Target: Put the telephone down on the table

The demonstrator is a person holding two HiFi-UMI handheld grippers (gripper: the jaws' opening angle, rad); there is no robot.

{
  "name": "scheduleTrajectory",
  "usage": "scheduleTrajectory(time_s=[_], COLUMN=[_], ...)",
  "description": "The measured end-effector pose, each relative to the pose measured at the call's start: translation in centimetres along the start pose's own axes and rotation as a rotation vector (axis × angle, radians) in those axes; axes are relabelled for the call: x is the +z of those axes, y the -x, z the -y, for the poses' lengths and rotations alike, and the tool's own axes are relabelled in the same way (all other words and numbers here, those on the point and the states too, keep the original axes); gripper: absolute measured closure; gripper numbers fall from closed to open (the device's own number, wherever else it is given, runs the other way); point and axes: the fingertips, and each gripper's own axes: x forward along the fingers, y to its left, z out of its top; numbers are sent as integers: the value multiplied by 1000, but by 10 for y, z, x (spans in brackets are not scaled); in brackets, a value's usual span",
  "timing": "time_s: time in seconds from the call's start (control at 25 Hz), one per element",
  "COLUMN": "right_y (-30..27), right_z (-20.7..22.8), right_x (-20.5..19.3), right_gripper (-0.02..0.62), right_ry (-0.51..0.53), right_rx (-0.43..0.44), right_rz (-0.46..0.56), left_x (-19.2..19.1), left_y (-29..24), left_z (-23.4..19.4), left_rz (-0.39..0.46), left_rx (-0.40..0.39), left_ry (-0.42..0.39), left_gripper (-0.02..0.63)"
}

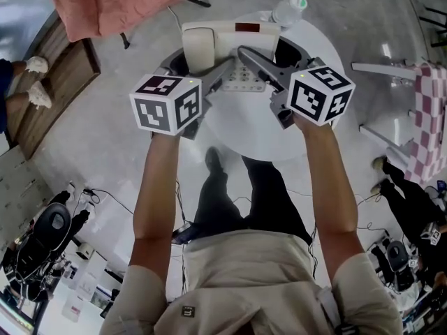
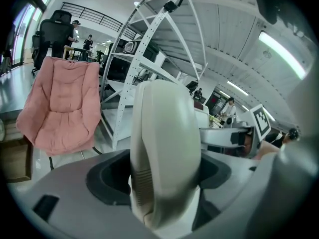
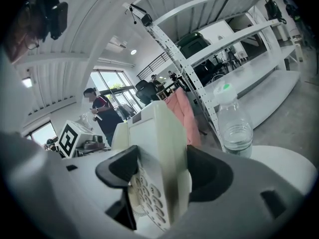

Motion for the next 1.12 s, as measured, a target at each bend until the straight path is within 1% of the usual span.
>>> scheduleTrajectory(time_s=[0.56, 0.64, 0.84, 1.0, 1.12], right_y=[-32, -36, -42, -50, -54], right_z=[51, 56, 66, 77, 85], right_x=[-33, -38, -49, -64, -71], right_gripper=[301, 301, 301, 297, 298], right_ry=[-71, -79, -90, -87, -95], right_rx=[-7, -8, -11, -12, -23], right_rz=[-64, -76, -102, -128, -122], left_x=[-30, -37, -46, -63, -68], left_y=[-51, -58, -68, -80, -85], left_z=[-28, -30, -37, -43, -49], left_rz=[-78, -91, -111, -138, -129], left_rx=[-2, -14, -12, -16, -12], left_ry=[51, 68, 77, 89, 120], left_gripper=[244, 244, 244, 244, 247])
